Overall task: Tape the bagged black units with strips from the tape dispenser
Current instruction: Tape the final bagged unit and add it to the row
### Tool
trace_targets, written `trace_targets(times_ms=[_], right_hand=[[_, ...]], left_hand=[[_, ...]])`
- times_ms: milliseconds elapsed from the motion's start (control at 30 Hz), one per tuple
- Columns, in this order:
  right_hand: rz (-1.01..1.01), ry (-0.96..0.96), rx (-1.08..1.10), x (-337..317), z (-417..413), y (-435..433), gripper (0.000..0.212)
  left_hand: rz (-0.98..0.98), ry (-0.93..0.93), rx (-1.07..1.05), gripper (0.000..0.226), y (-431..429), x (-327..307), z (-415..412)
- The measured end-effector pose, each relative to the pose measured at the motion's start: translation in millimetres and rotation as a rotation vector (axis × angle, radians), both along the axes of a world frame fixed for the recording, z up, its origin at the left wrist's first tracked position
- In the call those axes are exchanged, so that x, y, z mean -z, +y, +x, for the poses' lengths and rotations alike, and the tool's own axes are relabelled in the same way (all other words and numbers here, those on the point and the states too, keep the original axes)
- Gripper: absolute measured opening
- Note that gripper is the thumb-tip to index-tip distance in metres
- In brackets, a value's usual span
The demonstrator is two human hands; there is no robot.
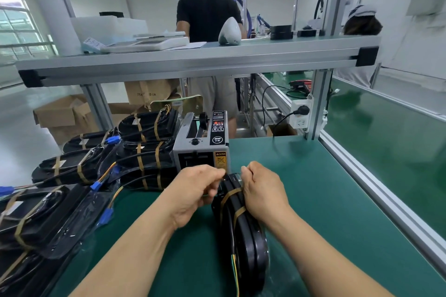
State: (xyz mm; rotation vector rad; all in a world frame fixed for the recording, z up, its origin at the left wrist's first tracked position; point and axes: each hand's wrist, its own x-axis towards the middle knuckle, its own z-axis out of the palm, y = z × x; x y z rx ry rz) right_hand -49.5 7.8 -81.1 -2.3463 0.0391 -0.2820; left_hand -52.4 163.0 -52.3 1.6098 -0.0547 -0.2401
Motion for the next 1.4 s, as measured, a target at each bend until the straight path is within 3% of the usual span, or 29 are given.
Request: trace_targets(times_ms=[333,967,1400], right_hand=[[0.037,0.021,0.003,2.3,1.2,-1.1,0.040],[0.043,0.015,0.009,0.8,-0.9,1.5,0.039],[0.040,0.014,0.010,1.5,-1.0,1.6,0.041]], left_hand=[[0.303,-0.097,0.083,0.027,-9.3,-6.2,20.7],[0.359,-0.083,0.121,0.025,-7.9,1.6,38.0],[0.476,-0.258,0.026,0.031,-12.7,5.7,35.2]])
